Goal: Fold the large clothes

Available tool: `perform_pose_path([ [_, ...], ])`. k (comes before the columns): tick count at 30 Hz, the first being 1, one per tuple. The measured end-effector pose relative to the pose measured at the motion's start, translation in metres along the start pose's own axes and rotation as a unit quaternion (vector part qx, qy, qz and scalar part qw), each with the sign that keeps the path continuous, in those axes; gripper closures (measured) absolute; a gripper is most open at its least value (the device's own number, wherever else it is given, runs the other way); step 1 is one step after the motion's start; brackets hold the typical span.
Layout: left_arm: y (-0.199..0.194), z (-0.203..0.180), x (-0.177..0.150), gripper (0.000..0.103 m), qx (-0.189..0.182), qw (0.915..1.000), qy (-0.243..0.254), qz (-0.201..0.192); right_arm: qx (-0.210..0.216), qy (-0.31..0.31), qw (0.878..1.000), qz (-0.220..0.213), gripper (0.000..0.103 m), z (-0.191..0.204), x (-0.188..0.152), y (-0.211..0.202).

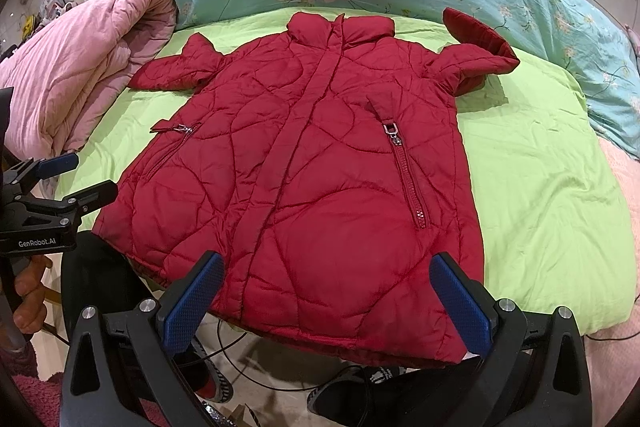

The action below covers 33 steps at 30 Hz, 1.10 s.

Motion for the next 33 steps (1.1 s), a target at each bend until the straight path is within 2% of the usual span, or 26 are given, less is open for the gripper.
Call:
perform_pose_path([
  [28, 0.012, -0.005, 0.005, 0.0, -0.008, 0.9999, 0.007, 0.007, 0.012, 0.015, 1.0, -0.008, 0.0, -0.006, 0.009, 0.004],
  [33, 0.019, -0.003, 0.01, 0.0, -0.029, 0.9994, -0.013, 0.016, 0.02, 0.021, 0.999, -0.014, 0.0, -0.008, 0.017, 0.007],
])
Point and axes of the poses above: each gripper's, at about its wrist camera, not at the fingertips, and y roughly the way its jaws point, z to its left, x to its top, the point moved 8 cm from there along y, roughly the way its jaws point, and after that the axes turned 4 degrees about x, right-handed, at the moved point
